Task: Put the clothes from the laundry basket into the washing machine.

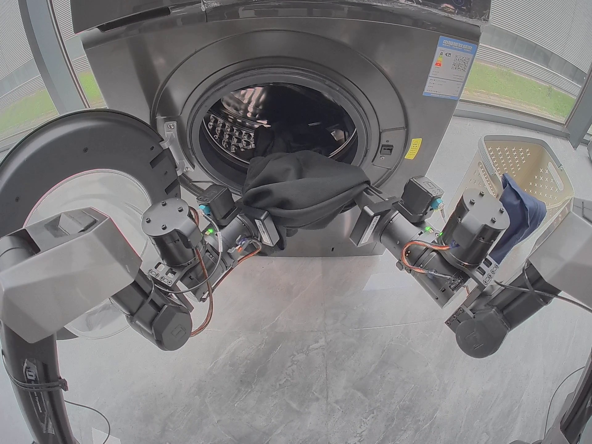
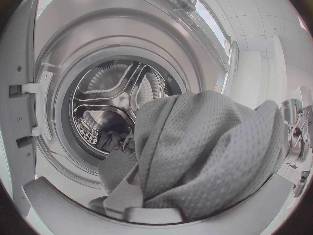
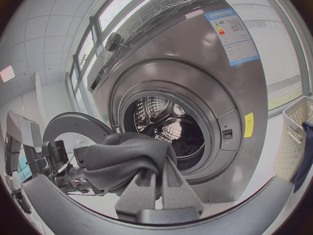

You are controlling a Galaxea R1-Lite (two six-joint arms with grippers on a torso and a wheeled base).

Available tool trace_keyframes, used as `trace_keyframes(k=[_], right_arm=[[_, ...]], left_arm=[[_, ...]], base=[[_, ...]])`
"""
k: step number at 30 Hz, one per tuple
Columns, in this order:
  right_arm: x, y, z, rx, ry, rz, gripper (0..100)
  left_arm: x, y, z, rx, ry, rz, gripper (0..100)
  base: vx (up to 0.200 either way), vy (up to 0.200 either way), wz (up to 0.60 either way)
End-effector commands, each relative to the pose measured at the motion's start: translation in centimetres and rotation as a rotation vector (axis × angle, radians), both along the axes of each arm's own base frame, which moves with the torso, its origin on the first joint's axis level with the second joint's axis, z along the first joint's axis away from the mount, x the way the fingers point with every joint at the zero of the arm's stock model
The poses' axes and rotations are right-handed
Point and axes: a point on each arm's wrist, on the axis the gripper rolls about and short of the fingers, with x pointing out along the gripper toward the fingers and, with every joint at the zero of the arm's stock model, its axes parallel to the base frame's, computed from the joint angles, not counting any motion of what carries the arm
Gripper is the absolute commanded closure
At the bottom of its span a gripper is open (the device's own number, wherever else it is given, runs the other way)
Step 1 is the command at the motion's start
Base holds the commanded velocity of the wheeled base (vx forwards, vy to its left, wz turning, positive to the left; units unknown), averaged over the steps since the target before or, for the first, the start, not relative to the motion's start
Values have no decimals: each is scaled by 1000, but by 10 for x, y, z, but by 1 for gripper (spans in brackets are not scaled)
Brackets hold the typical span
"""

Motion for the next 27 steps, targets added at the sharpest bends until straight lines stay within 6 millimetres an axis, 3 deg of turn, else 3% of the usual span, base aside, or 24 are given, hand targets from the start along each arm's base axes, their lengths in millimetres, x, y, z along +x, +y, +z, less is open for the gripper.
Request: trace_keyframes(k=[1,4,5,8,12,14,15,17,21,27], right_arm=[[3,3,-13,-18,23,4,100],[1,4,-11,-17,23,12,100],[0,3,-13,-24,29,16,0],[-12,-5,-21,-62,66,33,0],[-56,-29,-37,-164,158,149,0],[-58,-29,-37,-167,161,154,0],[-87,-42,-43,-199,213,228,0],[-95,-52,-48,-218,241,249,0],[-103,-63,-57,-240,291,278,0],[-76,-80,-46,-193,250,163,0]], left_arm=[[-7,2,13,-16,-23,-6,100],[-8,2,14,-18,-24,-6,100],[-9,3,16,-20,-25,-7,100],[-18,8,21,-22,-21,-3,100],[-44,23,29,-33,30,19,100],[-45,23,29,-32,30,21,100],[-60,34,28,-25,63,41,100],[-68,43,21,-12,91,46,100],[-82,54,16,-1,131,49,100],[-117,64,16,5,176,21,100]], base=[[0,0,0],[0,0,0],[0,0,0],[0,0,0],[0,0,0],[0,0,0],[0,0,0],[0,0,0],[0,0,0],[0,0,0]])
